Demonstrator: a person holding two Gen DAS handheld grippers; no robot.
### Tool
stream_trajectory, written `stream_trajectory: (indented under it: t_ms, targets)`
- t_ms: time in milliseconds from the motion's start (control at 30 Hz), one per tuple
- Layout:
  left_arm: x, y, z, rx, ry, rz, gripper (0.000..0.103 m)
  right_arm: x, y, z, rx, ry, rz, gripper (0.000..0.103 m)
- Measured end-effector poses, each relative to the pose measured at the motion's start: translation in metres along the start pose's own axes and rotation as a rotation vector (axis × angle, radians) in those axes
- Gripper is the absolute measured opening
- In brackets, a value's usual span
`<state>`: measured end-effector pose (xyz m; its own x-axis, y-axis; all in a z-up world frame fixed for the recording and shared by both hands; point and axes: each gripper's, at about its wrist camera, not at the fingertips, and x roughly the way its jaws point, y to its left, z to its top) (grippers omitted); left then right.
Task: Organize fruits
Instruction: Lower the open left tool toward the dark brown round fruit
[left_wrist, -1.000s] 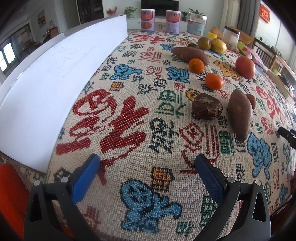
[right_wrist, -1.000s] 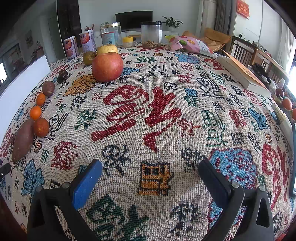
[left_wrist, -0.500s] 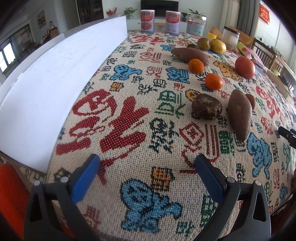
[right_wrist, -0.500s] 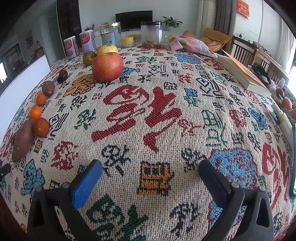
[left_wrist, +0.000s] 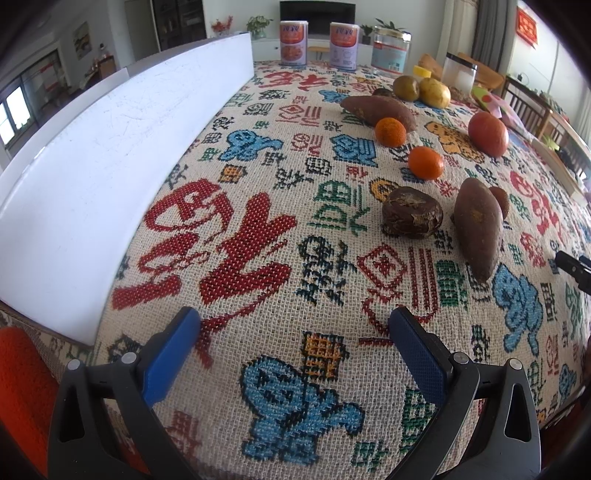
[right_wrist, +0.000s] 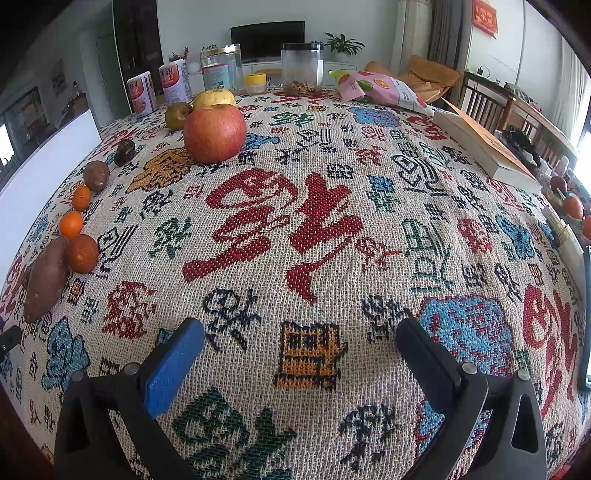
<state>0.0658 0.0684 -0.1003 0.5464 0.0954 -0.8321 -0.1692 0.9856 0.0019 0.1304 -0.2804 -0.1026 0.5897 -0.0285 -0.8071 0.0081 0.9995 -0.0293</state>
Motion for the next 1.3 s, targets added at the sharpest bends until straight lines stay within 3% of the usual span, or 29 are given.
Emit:
stream_trajectory:
  t_ms: [167,367,1300]
  targets:
    - [-0.0044,-0.0002,-0.0053,0.025,-0.034,-0.012,0.103,0.0001,-0.0001,-0.0001,0.0,0.0,0.0,0.103]
    - [-0.006,0.0032,-0.0047,0.035,-0.014,-0.044,0.102,0.0001,-0.0002,-0.0001,0.0,0.0,0.0,0.103]
    - [-0.0063,0.0041,-0.0039,0.023,-0.015,-0.067,0.102,0.0002,0.0,0.0001,0.0,-0.001,0.001,0.103]
